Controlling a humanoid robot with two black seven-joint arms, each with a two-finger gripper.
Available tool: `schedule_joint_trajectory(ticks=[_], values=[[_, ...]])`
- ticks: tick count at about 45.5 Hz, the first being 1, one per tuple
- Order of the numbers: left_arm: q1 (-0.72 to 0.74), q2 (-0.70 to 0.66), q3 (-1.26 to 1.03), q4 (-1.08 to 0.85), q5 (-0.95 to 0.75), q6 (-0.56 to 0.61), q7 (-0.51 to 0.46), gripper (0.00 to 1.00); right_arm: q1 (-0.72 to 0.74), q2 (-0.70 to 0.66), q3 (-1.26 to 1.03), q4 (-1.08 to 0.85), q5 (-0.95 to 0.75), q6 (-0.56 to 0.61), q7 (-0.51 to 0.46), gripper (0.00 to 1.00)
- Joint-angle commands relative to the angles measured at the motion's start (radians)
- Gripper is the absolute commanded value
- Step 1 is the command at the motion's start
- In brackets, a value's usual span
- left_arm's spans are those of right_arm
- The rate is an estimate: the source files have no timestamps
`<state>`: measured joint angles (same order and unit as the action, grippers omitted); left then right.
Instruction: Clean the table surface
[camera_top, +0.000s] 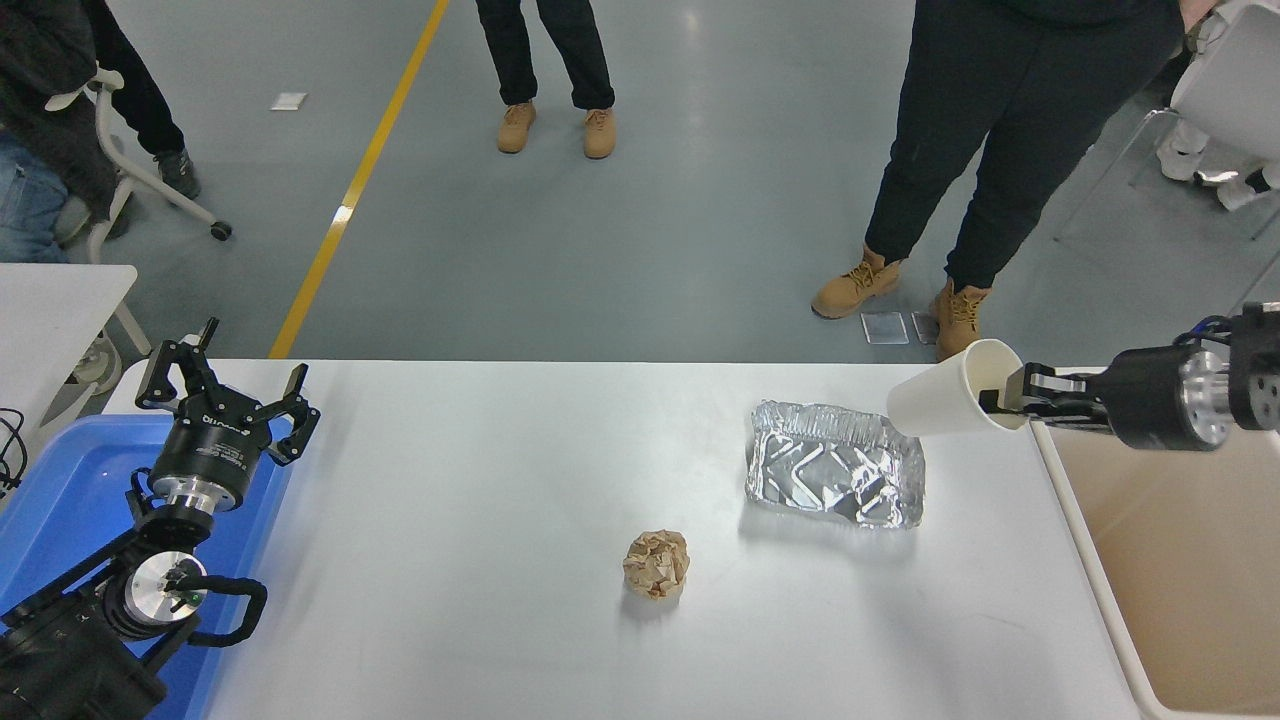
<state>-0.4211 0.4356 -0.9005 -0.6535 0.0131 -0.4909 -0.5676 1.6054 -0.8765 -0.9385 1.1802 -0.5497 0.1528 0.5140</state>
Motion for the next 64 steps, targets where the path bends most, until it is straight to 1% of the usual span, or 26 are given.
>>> schedule_joint_trajectory(ticks=[1,13,19,30,39,49,59,64], values=[[0.001,0.0,0.0,0.0,-0.001,0.0,0.0,0.99,-0.122,-0.076,0.087,-0.122,0.001,0.031,0.017,0.0],[0.001,0.0,0.0,0.0,-0.001,0.0,0.0,0.99,-0.337,-0.096,0.263,-0.327,0.043,0.031,0.021,0.0],[0.001,0.0,0.0,0.0,-0.001,0.0,0.0,0.99,-0.416,-0.095,0.334,-0.415,0.085,0.031,0.018,0.0],[-0.001,0.0,0.0,0.0,-0.001,0.0,0.0,0.99,-0.478,-0.079,0.363,-0.51,0.2,0.033,0.014,0.0],[0.001,0.0,0.0,0.0,-0.001,0.0,0.0,0.99,-0.51,-0.07,0.363,-0.573,0.261,0.033,0.012,0.0],[0.001,0.0,0.0,0.0,0.001,0.0,0.0,0.99,-0.578,-0.067,0.362,-0.634,0.347,0.033,0.004,0.0],[0.001,0.0,0.0,0.0,-0.001,0.0,0.0,0.99,-0.648,-0.042,0.362,-0.691,0.367,0.033,-0.003,0.0],[0.001,0.0,0.0,0.0,-0.001,0.0,0.0,0.99,-0.68,-0.024,0.359,-0.731,0.36,0.033,-0.031,0.0]])
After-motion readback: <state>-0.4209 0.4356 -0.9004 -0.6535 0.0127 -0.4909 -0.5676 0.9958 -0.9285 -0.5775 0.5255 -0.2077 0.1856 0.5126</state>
